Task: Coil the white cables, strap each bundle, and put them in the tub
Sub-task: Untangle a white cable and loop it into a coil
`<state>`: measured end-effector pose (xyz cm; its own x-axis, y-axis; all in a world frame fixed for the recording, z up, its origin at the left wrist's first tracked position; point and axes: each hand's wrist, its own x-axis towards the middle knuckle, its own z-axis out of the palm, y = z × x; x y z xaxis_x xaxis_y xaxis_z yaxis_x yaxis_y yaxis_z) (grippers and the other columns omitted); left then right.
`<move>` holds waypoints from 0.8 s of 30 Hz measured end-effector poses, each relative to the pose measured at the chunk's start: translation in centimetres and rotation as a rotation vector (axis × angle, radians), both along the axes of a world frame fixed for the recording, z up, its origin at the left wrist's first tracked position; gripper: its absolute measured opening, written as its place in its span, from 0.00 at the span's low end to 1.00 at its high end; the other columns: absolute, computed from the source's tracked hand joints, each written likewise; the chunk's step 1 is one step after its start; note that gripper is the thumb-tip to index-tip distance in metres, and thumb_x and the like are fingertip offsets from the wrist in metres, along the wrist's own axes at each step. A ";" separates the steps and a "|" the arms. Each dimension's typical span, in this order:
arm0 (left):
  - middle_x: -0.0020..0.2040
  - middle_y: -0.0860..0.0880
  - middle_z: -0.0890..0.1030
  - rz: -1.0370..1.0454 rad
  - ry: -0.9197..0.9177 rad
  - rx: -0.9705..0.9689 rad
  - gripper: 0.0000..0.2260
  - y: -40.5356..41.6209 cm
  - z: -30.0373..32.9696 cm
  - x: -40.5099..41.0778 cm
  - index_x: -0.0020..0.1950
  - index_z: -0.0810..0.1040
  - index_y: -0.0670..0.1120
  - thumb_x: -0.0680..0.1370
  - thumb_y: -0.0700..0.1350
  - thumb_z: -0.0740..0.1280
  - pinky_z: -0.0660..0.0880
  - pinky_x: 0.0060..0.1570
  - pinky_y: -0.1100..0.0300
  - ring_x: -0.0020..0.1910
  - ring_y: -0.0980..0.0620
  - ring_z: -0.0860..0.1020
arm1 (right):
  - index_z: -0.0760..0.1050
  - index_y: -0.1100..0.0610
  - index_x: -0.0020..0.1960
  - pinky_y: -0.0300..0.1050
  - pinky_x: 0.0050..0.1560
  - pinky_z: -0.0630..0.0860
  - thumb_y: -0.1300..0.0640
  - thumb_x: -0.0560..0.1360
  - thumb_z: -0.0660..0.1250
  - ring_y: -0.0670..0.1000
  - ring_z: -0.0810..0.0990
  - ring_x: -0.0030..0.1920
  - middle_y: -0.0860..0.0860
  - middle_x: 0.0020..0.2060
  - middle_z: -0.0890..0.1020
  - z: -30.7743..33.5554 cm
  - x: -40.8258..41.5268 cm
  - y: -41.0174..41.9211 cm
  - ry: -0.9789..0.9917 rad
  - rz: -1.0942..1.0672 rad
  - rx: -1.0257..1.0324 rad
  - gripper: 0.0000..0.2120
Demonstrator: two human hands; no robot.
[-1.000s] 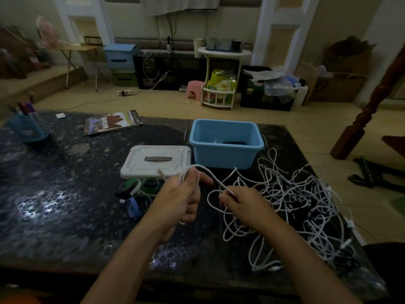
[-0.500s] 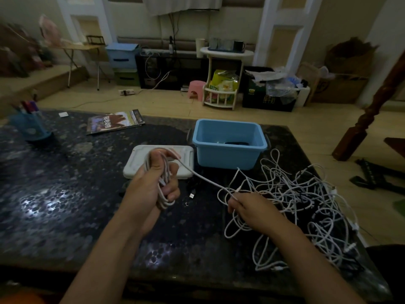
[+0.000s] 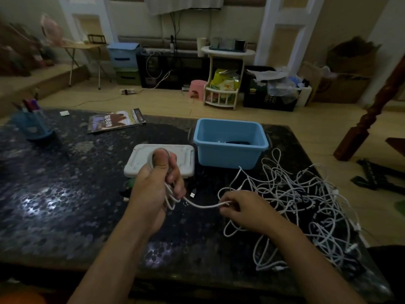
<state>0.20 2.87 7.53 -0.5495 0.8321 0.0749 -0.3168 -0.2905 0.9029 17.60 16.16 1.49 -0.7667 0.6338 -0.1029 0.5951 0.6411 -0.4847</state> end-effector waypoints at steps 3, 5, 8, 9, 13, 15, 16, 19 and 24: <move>0.29 0.50 0.63 0.056 0.139 -0.116 0.15 0.5 -0.5 0.3 0.44 0.70 0.45 0.80 0.57 0.57 0.60 0.22 0.62 0.23 0.55 0.61 | 0.80 0.45 0.49 0.44 0.44 0.76 0.50 0.78 0.67 0.41 0.77 0.38 0.43 0.37 0.79 0.9 -0.6 -1.0 0.118 0.049 0.006 0.03; 0.30 0.52 0.68 0.140 0.375 -0.263 0.17 0.8 -1.0 0.2 0.44 0.71 0.46 0.79 0.60 0.59 0.63 0.25 0.60 0.25 0.55 0.65 | 0.79 0.42 0.49 0.43 0.44 0.75 0.51 0.79 0.66 0.40 0.77 0.40 0.41 0.38 0.78 1.3 -0.8 -1.3 0.188 0.086 0.014 0.05; 0.38 0.51 0.77 0.180 0.763 -0.410 0.21 0.8 -1.7 0.5 0.47 0.74 0.48 0.76 0.65 0.57 0.73 0.40 0.52 0.38 0.52 0.76 | 0.78 0.39 0.50 0.45 0.48 0.77 0.51 0.79 0.67 0.40 0.78 0.45 0.41 0.42 0.79 1.9 -0.9 -1.5 0.330 0.104 0.025 0.06; 0.41 0.50 0.79 0.130 0.799 -0.446 0.25 0.8 -1.7 0.7 0.49 0.74 0.48 0.72 0.68 0.58 0.74 0.44 0.50 0.41 0.51 0.77 | 0.78 0.39 0.51 0.47 0.48 0.77 0.49 0.79 0.67 0.40 0.78 0.45 0.41 0.43 0.79 2.0 -0.9 -1.7 0.366 0.093 0.036 0.05; 0.39 0.49 0.78 -0.045 0.888 -0.532 0.30 1.1 -2.2 1.0 0.46 0.70 0.52 0.62 0.76 0.65 0.76 0.42 0.49 0.38 0.50 0.77 | 0.81 0.44 0.51 0.47 0.47 0.79 0.48 0.77 0.69 0.41 0.81 0.45 0.41 0.43 0.83 2.4 -0.9 -1.9 0.509 0.020 0.029 0.04; 0.42 0.51 0.78 -0.103 0.888 -0.535 0.33 1.2 -2.2 1.2 0.46 0.68 0.53 0.56 0.75 0.72 0.77 0.41 0.49 0.42 0.49 0.78 | 0.82 0.44 0.48 0.42 0.44 0.78 0.52 0.76 0.71 0.41 0.81 0.42 0.40 0.39 0.83 2.6 -0.8 -1.8 0.568 -0.017 0.012 0.03; 0.44 0.53 0.78 -0.133 0.913 -0.551 0.33 1.2 -2.1 1.3 0.46 0.67 0.54 0.55 0.72 0.76 0.76 0.40 0.52 0.44 0.52 0.78 | 0.82 0.44 0.46 0.40 0.40 0.77 0.53 0.76 0.72 0.42 0.80 0.38 0.40 0.37 0.83 2.6 -0.8 -1.8 0.590 -0.034 0.004 0.03; 0.46 0.55 0.77 -0.157 1.086 -0.638 0.29 1.4 -2.3 1.5 0.48 0.64 0.55 0.62 0.62 0.79 0.72 0.38 0.57 0.44 0.55 0.77 | 0.82 0.46 0.44 0.31 0.35 0.69 0.54 0.76 0.73 0.41 0.77 0.32 0.37 0.32 0.80 2.6 -0.7 -1.8 0.639 -0.071 -0.005 0.04; 0.43 0.50 0.76 -0.133 1.091 -0.693 0.09 1.7 -3.5 1.3 0.50 0.66 0.50 0.79 0.48 0.66 0.72 0.41 0.50 0.42 0.48 0.76 | 0.83 0.45 0.45 0.33 0.39 0.69 0.54 0.75 0.73 0.44 0.77 0.36 0.41 0.36 0.79 2.7 -0.6 -1.9 0.669 -0.065 0.069 0.03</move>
<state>1.54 4.54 4.05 -0.3892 0.9204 -0.0367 0.6820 0.3147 0.6601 17.00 14.31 4.23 -0.6113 0.6688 0.4230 0.2190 0.6567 -0.7217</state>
